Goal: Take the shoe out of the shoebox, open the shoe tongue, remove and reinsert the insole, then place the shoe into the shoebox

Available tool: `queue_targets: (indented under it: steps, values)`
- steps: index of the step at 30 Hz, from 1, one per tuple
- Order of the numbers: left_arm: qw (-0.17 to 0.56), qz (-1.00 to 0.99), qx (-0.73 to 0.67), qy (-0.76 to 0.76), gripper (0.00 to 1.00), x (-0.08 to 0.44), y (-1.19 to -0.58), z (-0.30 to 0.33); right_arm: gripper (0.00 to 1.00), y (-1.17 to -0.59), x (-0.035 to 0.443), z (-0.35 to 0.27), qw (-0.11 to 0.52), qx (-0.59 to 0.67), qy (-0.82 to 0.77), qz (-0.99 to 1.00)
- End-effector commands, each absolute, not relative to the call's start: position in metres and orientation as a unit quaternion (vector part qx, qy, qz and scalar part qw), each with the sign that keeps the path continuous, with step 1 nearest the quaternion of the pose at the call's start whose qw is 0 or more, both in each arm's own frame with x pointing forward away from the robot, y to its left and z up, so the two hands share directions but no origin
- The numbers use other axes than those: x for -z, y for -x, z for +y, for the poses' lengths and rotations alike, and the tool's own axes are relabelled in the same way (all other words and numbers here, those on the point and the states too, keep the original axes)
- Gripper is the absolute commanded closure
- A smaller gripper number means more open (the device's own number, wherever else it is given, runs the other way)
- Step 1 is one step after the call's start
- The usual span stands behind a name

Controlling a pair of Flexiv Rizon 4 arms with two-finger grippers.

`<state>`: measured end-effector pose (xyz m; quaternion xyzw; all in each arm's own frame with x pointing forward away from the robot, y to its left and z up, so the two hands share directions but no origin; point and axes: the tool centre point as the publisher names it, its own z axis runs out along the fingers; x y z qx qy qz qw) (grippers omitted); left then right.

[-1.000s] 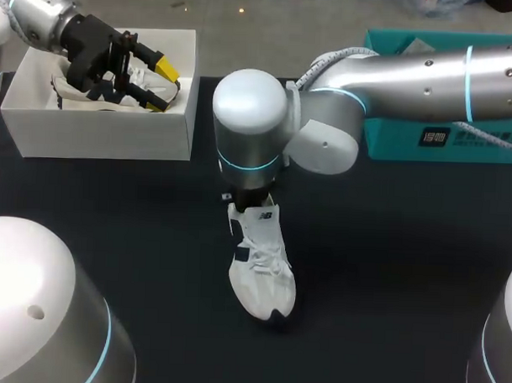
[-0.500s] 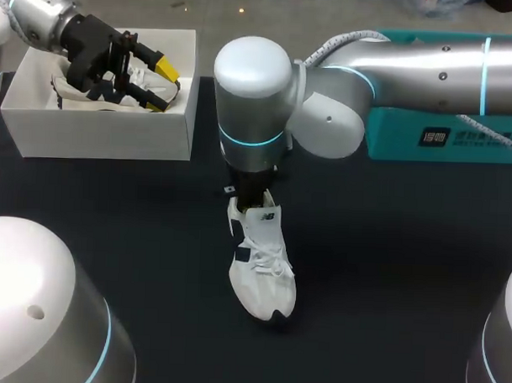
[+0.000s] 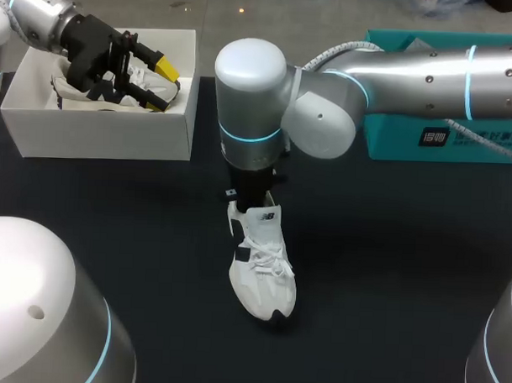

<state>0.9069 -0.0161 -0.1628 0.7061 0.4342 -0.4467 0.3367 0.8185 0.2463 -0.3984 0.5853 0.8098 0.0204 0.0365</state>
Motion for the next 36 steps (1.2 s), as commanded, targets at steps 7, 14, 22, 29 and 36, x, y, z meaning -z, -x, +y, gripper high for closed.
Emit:
queue_targets:
  steps: [7, 14, 22, 29, 36]
  values:
    - [0.336, 0.434, 0.446, -0.707, 0.00, 0.163, -0.907, -0.015, 1.00, -0.818, 0.359, 0.248, 0.023, 0.011, -0.569, 0.822]
    - [0.336, 0.434, 0.446, -0.707, 0.00, 0.163, -0.907, -0.015, 1.00, -0.823, 0.363, 0.249, -0.004, 0.011, -0.553, 0.833]
    - [0.336, 0.434, 0.446, -0.707, 0.00, 0.163, -0.907, -0.015, 1.00, -0.823, 0.363, 0.249, -0.004, 0.011, -0.553, 0.833]
    - [0.336, 0.434, 0.446, -0.707, 0.00, 0.163, -0.907, -0.015, 1.00, -0.821, 0.363, 0.251, -0.004, 0.022, -0.571, 0.821]
    - [0.336, 0.434, 0.446, -0.707, 0.00, 0.163, -0.907, -0.015, 1.00, -0.821, 0.355, 0.249, -0.027, 0.078, -0.618, 0.782]
